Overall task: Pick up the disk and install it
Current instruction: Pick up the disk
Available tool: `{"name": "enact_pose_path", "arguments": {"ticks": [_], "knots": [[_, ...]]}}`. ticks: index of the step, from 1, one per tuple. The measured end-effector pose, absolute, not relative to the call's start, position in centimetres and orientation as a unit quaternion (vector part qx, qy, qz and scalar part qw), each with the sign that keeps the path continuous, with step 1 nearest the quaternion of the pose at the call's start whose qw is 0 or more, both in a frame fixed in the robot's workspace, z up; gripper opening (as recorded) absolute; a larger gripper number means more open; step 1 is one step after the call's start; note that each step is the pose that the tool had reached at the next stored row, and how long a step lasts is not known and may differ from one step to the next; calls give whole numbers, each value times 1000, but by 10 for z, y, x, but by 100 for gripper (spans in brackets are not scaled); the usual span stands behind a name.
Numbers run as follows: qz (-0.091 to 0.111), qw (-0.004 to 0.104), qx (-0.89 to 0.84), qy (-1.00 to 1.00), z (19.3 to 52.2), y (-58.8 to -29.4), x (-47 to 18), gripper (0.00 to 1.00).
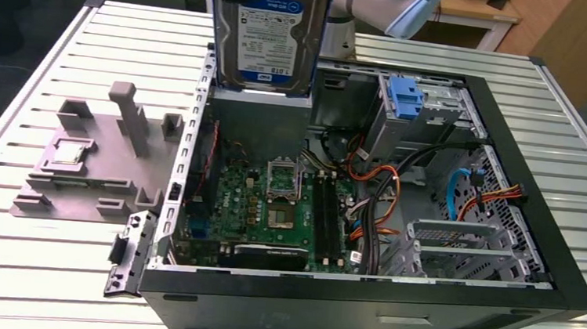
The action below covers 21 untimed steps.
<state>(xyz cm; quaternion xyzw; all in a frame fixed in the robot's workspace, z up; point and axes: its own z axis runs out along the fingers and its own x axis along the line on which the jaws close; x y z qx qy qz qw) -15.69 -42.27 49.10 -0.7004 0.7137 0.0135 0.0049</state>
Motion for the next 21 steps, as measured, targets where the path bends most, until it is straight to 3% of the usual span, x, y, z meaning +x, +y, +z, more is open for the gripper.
{"name": "enact_pose_path", "arguments": {"ticks": [14,21], "knots": [[13,5,-700,714,491,-431,-156,37],[13,5,-700,714,491,-432,-122,37]]}}
